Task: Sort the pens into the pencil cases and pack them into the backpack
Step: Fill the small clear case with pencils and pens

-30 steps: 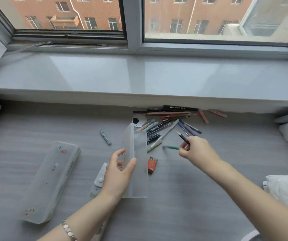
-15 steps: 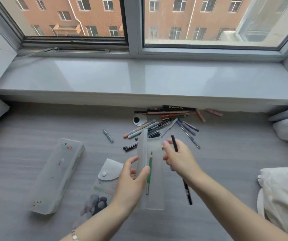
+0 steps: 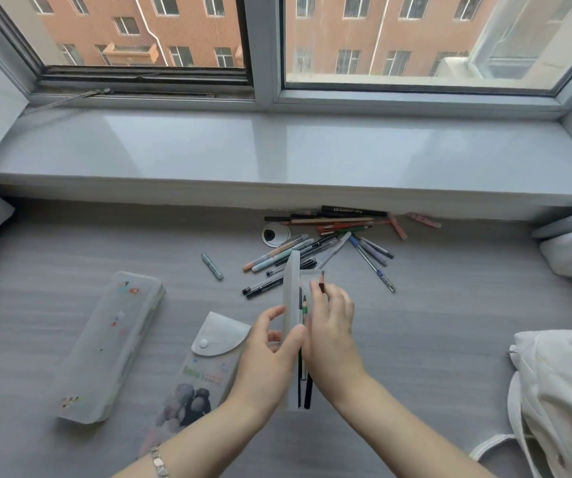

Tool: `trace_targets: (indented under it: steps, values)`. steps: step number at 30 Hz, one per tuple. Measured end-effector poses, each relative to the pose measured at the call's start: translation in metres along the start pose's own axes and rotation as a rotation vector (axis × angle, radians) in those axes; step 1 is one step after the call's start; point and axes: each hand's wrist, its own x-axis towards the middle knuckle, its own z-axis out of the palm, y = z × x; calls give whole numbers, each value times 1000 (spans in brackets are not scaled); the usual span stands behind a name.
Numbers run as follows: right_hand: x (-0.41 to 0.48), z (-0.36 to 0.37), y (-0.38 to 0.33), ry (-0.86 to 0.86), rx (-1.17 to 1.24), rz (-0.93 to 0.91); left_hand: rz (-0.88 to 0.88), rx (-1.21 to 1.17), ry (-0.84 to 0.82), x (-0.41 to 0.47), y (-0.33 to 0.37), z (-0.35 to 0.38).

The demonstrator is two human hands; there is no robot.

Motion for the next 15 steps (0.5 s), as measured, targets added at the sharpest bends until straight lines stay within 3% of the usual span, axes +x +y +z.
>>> trace_targets:
  steps: [3, 6, 9, 15]
  values:
    - [1, 6, 11, -19, -63, -58, 7, -28, 9, 8, 6, 2]
    - [12, 0, 18, -31, 92, -145, 15, -25, 38, 24, 12, 3]
    - [53, -15, 31, -14, 210, -78, 46, -25, 90, 45, 18, 1]
    - [162, -23, 77, -185, -70, 89, 48, -78, 174, 78, 31, -5]
